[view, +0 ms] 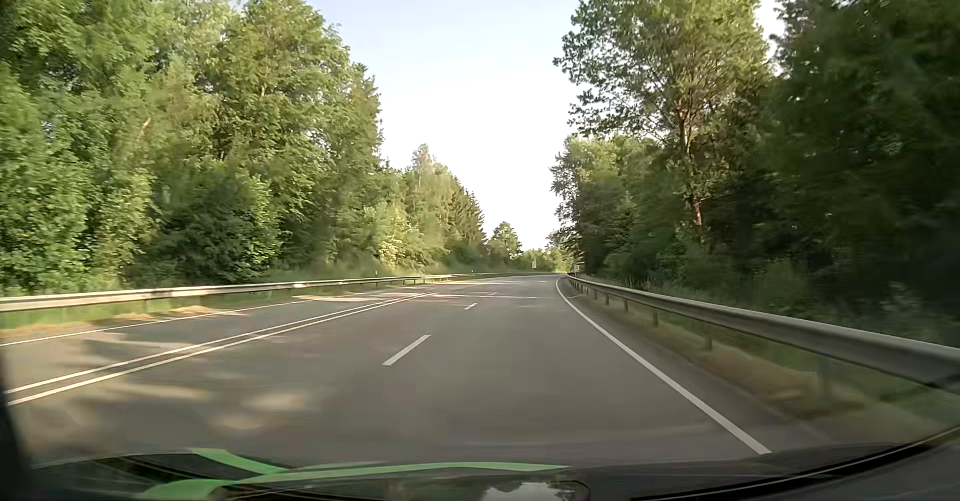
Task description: Follow the waypoints while adhering to traffic rules and regulations
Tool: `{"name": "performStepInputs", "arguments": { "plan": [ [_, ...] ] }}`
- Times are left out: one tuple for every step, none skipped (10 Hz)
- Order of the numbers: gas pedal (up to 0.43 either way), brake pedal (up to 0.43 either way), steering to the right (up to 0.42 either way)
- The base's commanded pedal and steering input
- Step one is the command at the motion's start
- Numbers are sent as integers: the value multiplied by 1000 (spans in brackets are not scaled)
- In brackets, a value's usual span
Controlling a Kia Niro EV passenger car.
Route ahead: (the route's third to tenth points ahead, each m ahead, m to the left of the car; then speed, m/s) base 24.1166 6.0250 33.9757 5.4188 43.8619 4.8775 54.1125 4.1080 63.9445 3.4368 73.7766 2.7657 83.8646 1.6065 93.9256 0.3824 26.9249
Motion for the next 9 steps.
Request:
{"name": "performStepInputs", "arguments": {
  "plan": [
    [378,0,6],
    [378,0,6],
    [390,0,6],
    [421,0,6],
    [449,0,6],
    [461,0,6],
    [480,0,6],
    [488,0,6],
    [488,0,6]
  ]
}}
